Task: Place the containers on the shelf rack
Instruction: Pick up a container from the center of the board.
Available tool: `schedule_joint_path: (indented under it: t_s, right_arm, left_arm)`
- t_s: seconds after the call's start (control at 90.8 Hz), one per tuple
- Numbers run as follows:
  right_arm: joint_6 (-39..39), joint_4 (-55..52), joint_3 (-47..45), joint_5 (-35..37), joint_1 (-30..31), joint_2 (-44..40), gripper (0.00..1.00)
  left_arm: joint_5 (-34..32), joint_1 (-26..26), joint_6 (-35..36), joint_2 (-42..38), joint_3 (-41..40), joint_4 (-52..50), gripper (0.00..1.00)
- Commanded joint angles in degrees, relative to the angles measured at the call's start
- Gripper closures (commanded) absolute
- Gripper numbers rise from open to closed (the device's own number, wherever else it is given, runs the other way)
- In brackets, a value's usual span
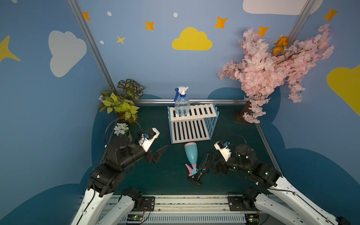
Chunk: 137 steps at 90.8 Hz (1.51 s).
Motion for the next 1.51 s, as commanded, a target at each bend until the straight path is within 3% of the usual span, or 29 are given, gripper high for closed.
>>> schedule_joint_path:
  t_s: [0.0,0.231,0.407,0.496,0.76,1.013,1.178,1.498]
  right_arm:
    - [-2.2,2.2,0.0,6.2,2.2,2.3,0.02]
    - [-1.1,5.7,-3.8,6.7,2.9,2.1,0.02]
    - [-1.6,6.2,-5.7,8.2,2.9,-0.9,0.02]
    - [-1.6,6.2,-6.6,9.1,3.0,-2.9,0.02]
    - [-0.6,7.8,-9.8,10.6,2.8,-8.7,0.02]
    - [-0.4,8.1,-10.0,8.4,2.8,-10.0,0.02]
    - [-0.4,8.5,-10.1,6.9,2.7,-10.0,0.02]
    - [-0.4,8.4,-10.2,5.4,2.7,-10.1,0.02]
  left_arm:
    - [8.3,-3.5,6.3,-4.3,-6.5,2.2,0.06]
    - [-5.4,-21.1,21.8,-5.4,-15.0,-1.1,0.08]
    - [-19.2,-39.0,37.0,3.4,-20.0,2.5,0.08]
    - [-23.7,-43.7,45.2,8.1,-22.9,9.2,0.07]
    - [-20.8,-44.4,54.9,22.9,-24.4,25.0,0.1]
    - [-21.9,-44.4,60.4,36.0,-22.6,31.4,0.23]
    - [-26.2,-43.3,61.9,40.7,-22.2,35.9,0.28]
    - [-27.7,-42.2,67.0,45.2,-23.9,45.2,0.44]
